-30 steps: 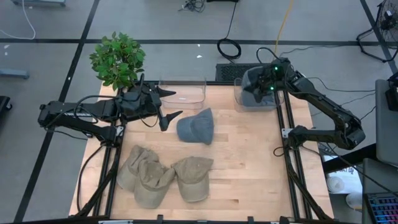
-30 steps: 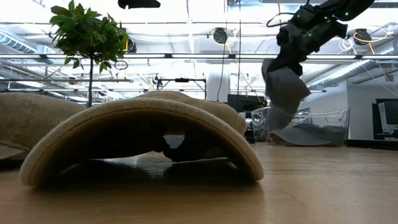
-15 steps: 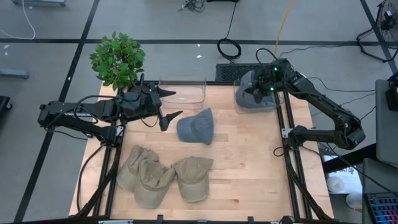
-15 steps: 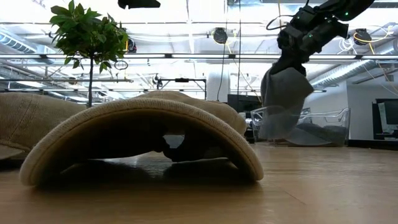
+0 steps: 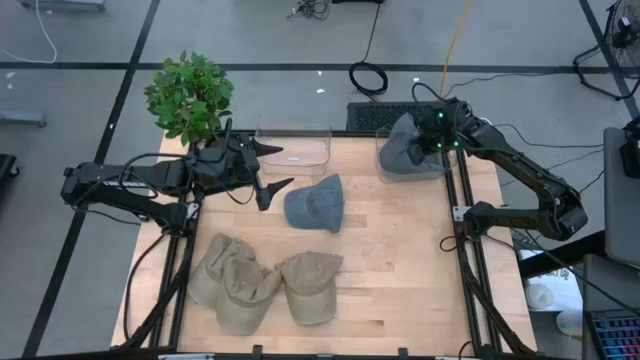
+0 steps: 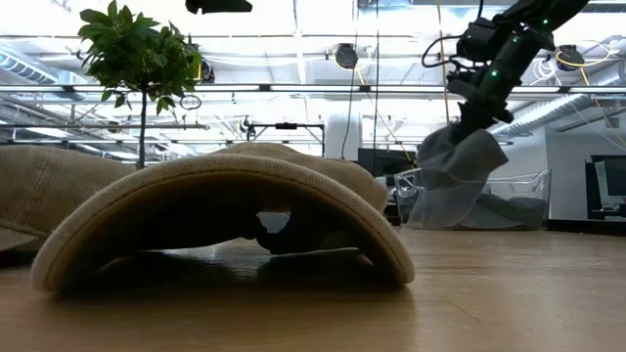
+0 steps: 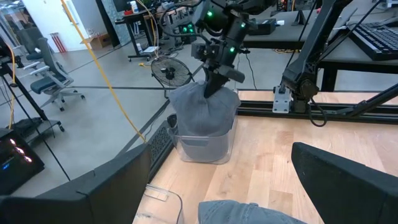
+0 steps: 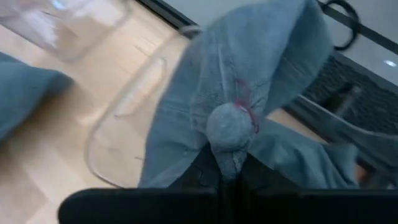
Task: Pick & Place hat
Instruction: Put the left blue cap into the right transparent bin
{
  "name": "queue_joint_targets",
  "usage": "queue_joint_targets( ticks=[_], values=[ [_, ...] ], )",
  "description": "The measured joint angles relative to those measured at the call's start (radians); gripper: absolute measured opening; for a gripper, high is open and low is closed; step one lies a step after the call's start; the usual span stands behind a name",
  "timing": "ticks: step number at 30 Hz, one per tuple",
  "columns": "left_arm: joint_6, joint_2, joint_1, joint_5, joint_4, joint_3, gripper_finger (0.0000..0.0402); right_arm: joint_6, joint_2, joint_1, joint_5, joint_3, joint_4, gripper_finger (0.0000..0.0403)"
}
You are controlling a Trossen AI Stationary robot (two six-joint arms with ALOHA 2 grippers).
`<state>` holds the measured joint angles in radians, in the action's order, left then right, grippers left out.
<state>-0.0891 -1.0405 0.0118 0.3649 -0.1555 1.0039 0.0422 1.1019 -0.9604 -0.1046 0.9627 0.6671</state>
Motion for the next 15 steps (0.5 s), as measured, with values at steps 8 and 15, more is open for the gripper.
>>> queue_joint_targets(
  ticks=[8,15],
  values=[
    [0.000,0.000,0.000,0.000,0.000,0.000,0.0397,-0.003,0.000,0.000,0.230,0.000,0.069,0.0000],
    [0.000,0.000,0.000,0.000,0.000,0.000,0.0397,-0.004,0.000,0.000,0.317,-0.038,0.083,0.0000]
  ],
)
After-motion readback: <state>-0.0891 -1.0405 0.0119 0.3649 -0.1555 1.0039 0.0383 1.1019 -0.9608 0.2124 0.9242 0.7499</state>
